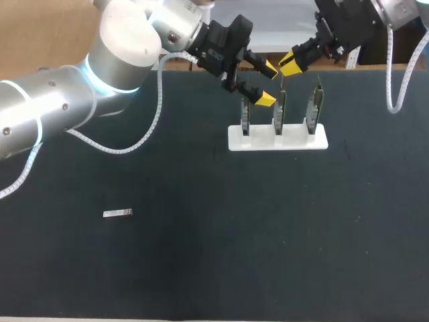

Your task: Pick up the optical module with the left hand, and insert it into the network port with the right hand.

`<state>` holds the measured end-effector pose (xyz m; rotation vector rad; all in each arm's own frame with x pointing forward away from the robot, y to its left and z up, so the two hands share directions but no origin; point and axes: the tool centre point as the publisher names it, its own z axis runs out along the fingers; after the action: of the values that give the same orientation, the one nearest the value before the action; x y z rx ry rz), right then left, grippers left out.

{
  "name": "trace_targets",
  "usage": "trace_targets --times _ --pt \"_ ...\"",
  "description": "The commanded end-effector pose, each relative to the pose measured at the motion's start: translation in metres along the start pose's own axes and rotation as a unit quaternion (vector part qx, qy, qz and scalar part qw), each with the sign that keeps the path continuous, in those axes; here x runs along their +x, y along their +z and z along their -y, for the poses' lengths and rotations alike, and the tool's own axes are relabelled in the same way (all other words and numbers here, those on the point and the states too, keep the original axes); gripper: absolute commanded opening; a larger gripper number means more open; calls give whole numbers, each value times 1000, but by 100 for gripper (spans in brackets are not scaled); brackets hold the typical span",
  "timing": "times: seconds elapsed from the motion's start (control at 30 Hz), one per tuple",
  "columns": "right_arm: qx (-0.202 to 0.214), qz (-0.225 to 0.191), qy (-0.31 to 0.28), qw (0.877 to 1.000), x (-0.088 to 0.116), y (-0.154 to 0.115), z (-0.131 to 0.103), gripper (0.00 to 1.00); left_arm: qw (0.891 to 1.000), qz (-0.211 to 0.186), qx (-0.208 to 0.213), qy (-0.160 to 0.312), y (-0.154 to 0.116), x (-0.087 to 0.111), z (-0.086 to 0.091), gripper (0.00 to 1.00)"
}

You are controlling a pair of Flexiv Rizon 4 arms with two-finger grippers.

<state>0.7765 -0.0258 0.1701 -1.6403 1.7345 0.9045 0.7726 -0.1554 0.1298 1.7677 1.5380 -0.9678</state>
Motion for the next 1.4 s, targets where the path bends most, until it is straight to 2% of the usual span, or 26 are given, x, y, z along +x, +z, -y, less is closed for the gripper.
trace_targets --times 0.03,0.77,1.4 --pt "7 -1 1 1000 2 2 -4 0 1000 -1 2 0 0 0 -2 100" --pt "20 1 -23 1000 -6 -2 -5 0 1000 -1 2 0 0 0 -2 100" --pt "17 -10 -18 1000 0 3 -1 0 1000 -1 2 0 0 0 -2 100"
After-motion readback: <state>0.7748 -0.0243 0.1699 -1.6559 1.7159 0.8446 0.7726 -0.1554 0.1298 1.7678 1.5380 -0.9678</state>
